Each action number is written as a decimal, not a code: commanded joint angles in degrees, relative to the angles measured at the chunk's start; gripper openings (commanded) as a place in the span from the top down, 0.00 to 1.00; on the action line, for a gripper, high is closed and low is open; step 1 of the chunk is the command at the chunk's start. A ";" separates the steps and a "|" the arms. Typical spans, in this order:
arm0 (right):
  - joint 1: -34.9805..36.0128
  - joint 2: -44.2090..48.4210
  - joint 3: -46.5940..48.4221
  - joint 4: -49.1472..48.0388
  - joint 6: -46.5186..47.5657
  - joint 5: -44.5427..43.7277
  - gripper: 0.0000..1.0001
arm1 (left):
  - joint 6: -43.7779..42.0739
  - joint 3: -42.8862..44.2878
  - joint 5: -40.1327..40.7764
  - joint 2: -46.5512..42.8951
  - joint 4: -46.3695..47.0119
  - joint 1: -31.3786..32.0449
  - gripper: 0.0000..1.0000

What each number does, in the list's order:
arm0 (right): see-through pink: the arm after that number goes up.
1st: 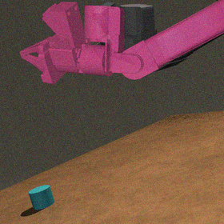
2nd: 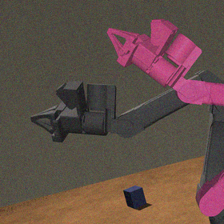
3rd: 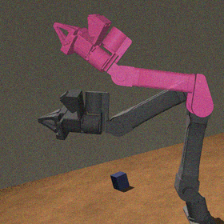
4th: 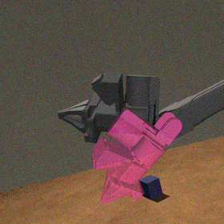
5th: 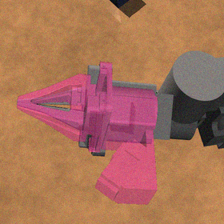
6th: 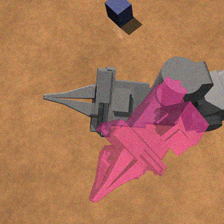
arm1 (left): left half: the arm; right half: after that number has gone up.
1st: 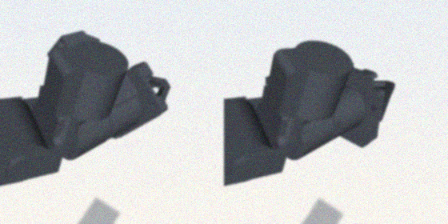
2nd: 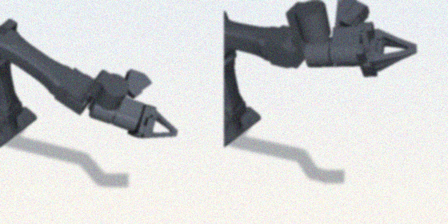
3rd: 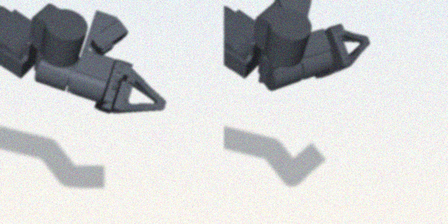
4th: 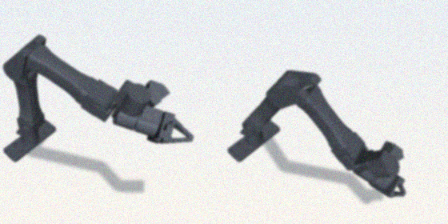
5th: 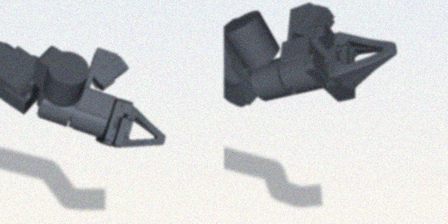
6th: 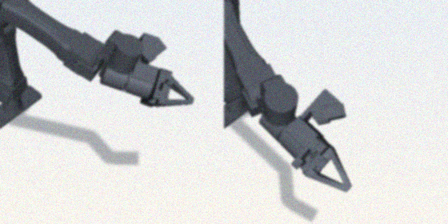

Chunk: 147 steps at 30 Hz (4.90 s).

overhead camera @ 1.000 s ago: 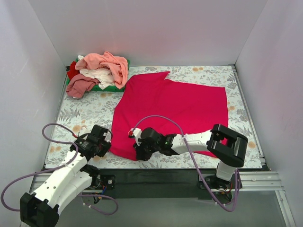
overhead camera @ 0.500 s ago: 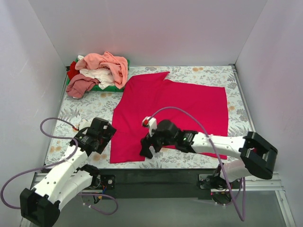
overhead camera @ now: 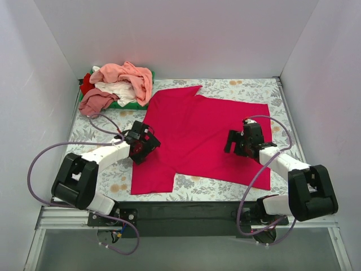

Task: Fold and stack the t-shirts
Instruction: Flatten the tshirt out

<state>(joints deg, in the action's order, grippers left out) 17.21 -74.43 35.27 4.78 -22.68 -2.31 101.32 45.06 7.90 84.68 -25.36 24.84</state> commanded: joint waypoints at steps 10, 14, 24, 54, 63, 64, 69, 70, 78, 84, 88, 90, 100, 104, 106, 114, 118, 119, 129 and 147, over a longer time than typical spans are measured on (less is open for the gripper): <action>-8.51 2.44 -9.69 6.38 -5.62 -5.51 0.02 | 5.55 -15.34 -4.38 -15.84 -5.30 2.67 0.06; -9.56 7.01 -10.30 9.81 -6.42 -8.33 0.02 | 9.07 -19.30 -7.45 -20.87 -7.68 5.56 0.05; -10.09 14.50 -2.68 13.51 -0.01 -8.17 0.02 | 1.37 -3.25 6.31 -20.11 -15.07 12.25 0.04; -11.50 -8.10 19.40 2.69 13.18 6.52 0.02 | -52.36 91.61 5.37 68.68 1.72 -0.50 0.19; -11.50 -7.13 17.73 1.47 12.48 8.55 0.02 | -54.73 89.24 7.75 68.86 0.84 -0.32 0.61; -11.50 -7.13 17.64 1.46 12.39 8.81 0.02 | -54.91 88.72 6.96 68.16 0.93 -0.06 0.67; -11.50 -7.04 17.03 1.46 12.39 9.07 0.02 | -57.19 86.43 8.70 65.87 3.74 0.82 1.00; -11.50 -6.95 16.94 1.38 12.48 9.16 0.02 | -57.46 86.51 9.84 65.61 4.44 1.00 1.00; -11.41 -4.76 15.10 0.68 12.83 10.83 0.02 | -54.83 81.34 17.83 59.11 7.34 3.19 1.00; -11.50 -2.21 12.99 0.41 12.75 11.88 0.01 | -48.68 70.01 21.45 52.35 11.21 4.25 1.00; -11.50 -0.01 11.14 0.32 12.92 13.11 0.02 | -47.27 58.59 23.73 44.36 19.44 5.83 1.00; -11.50 1.57 9.91 0.32 12.92 13.38 0.02 | -45.78 52.98 23.56 41.89 21.05 6.45 1.00; -11.41 5.79 6.14 -0.11 12.66 17.24 0.02 | -33.57 30.12 33.76 28.35 23.70 12.94 1.00; -11.41 5.53 5.34 -0.38 12.48 17.86 0.02 | -25.57 22.47 33.59 22.29 20.63 15.23 0.80; -11.41 5.44 5.34 -0.29 12.31 17.86 0.02 | -22.76 19.30 32.10 19.04 19.05 16.29 0.79; -11.41 4.39 6.22 -0.38 12.39 17.69 0.02 | -20.18 16.19 26.66 10.68 8.93 16.64 0.54; -11.41 3.94 6.57 -0.29 12.48 17.77 0.02 | -25.46 21.73 22.78 9.62 8.75 16.64 0.15; -11.32 3.86 6.57 -0.38 12.57 17.60 0.02 | -27.99 22.52 21.21 10.58 9.19 16.56 0.11; -11.41 4.30 5.78 -0.21 11.78 12.77 0.02 | -31.88 35.54 8.02 22.45 0.23 16.82 0.08; -11.41 4.12 5.25 -0.03 11.25 13.91 0.02 | -15.10 21.92 19.96 15.43 -16.73 17.61 0.30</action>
<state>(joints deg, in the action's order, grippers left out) 6.00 -70.67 40.69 5.98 -11.18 11.27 82.06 68.51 24.71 104.99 -38.04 42.46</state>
